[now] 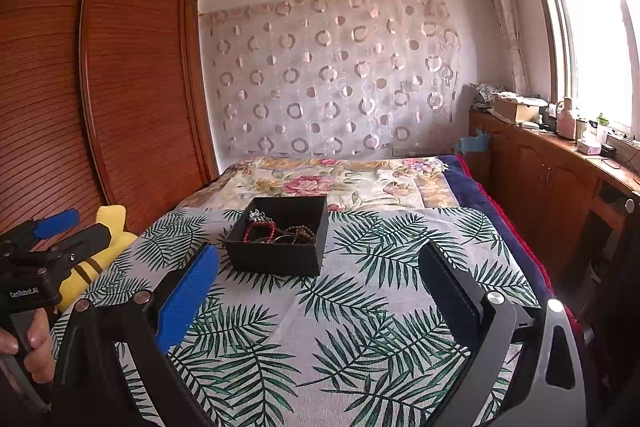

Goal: Organize jewelry

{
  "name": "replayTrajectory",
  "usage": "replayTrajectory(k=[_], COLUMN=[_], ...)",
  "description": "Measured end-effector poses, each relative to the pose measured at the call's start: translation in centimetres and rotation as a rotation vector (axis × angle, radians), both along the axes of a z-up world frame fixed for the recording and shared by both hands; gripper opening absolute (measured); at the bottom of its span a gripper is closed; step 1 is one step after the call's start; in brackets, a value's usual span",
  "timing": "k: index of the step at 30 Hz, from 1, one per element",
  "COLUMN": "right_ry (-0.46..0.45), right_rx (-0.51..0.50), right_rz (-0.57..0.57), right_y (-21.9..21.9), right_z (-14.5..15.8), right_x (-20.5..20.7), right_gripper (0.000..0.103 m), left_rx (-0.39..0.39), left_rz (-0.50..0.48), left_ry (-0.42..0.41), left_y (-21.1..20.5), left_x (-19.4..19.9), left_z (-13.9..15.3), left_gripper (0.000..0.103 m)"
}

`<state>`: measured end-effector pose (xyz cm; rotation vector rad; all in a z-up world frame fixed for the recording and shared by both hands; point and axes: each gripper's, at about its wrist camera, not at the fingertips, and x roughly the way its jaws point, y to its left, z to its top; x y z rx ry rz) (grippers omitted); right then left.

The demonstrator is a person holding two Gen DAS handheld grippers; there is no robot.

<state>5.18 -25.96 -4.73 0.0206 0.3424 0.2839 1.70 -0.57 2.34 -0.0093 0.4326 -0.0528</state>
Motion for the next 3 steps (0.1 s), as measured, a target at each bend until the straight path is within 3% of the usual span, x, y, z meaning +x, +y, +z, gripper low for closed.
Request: replayTrajectory(k=[3], right_ry=[-0.001], right_rx=[0.001], right_rz=[0.0], right_y=[-0.03], right_z=[0.0], right_x=[0.02], right_gripper=[0.1], left_rx=[0.002], left_rz=[0.002], left_ry=[-0.001], left_y=[-0.03], left_x=[0.06], left_z=[0.03], left_gripper=[0.095])
